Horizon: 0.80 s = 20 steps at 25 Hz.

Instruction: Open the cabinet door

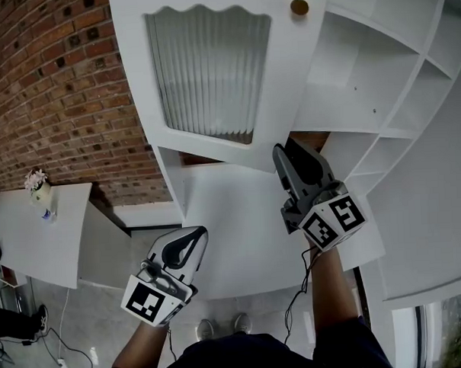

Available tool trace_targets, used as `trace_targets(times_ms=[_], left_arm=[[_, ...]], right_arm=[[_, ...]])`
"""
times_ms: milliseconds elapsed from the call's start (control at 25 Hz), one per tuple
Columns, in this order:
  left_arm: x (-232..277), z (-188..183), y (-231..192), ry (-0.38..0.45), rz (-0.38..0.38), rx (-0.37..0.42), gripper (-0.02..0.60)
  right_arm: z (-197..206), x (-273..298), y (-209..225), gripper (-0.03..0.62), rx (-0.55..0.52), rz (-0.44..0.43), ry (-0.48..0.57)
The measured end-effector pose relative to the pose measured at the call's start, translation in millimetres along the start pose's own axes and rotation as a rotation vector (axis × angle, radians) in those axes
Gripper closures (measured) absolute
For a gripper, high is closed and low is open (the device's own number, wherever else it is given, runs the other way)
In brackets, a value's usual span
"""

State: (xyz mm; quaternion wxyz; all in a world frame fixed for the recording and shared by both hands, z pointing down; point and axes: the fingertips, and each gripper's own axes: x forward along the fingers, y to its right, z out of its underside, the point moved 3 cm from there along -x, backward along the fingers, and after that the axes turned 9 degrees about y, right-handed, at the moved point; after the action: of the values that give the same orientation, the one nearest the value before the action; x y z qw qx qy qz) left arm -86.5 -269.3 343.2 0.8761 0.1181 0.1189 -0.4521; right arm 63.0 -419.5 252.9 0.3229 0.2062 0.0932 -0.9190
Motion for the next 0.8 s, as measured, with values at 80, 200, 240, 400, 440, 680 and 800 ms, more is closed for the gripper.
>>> trace_targets(times_ms=[80, 200, 240, 400, 440, 680, 800], left_arm=[[-7.0, -5.7, 3.2, 0.009, 0.015, -0.007, 0.575], [-18.9, -12.1, 9.3, 0.018, 0.041, -0.013, 0.575], [-23.6, -13.6, 11.4, 0.018, 0.049, -0.014, 0.575], [-41.6, -24.2, 15.7, 0.029, 0.069, -0.024, 0.575], [-45.2, -28.0, 15.8, 0.038, 0.07, -0.028, 0.575], [-66.1, -46.1, 20.5, 0.075, 0.085, -0.037, 0.575], [-75.2, -50.5, 21.3, 0.078, 0.096, -0.037, 0.575]], right_arm=[[-5.7, -7.1, -14.1, 0.496, -0.004, 0.006, 0.001], [-12.4, -18.0, -36.9, 0.502, -0.024, 0.009, -0.003], [-14.3, -21.6, -44.7, 0.503, -0.032, 0.009, -0.005], [-22.3, -33.6, -79.9, 0.51, -0.048, -0.008, 0.001], [-24.2, -35.8, -90.4, 0.51, -0.056, -0.019, 0.002], [-32.4, -39.3, -161.2, 0.51, -0.124, -0.112, -0.006], [-32.9, -34.0, -190.8, 0.505, -0.159, -0.154, -0.005]])
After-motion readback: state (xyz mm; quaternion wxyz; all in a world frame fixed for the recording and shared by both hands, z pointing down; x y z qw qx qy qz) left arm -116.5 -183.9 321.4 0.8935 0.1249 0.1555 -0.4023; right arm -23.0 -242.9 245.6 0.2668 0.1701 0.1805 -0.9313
